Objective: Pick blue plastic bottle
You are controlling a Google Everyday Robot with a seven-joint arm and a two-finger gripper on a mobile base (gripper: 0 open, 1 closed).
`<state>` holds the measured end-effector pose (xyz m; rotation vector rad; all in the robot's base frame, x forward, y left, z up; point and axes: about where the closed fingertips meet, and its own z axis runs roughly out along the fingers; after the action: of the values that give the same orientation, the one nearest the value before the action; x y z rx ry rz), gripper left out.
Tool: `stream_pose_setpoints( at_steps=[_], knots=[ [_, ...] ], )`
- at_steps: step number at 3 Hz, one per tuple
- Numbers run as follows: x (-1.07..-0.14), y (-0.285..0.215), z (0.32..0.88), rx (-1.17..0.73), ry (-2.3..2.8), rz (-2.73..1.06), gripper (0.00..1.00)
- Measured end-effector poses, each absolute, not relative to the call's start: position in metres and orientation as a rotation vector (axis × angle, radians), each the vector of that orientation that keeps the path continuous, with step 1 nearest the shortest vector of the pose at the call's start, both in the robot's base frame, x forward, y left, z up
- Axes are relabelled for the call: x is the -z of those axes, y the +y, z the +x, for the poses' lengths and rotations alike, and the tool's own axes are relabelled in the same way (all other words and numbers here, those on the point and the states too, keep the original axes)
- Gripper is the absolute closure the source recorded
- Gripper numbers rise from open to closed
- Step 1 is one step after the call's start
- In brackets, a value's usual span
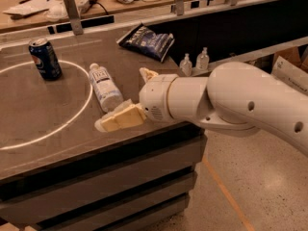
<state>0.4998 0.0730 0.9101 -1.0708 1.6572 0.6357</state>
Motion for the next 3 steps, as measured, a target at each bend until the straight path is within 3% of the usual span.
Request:
stream_pose_setpoints(
  at_steps=[3],
  knots=[
    [-0.865, 0.120, 0.537, -0.599, 1.741, -0.925, 0.00]
  ],
)
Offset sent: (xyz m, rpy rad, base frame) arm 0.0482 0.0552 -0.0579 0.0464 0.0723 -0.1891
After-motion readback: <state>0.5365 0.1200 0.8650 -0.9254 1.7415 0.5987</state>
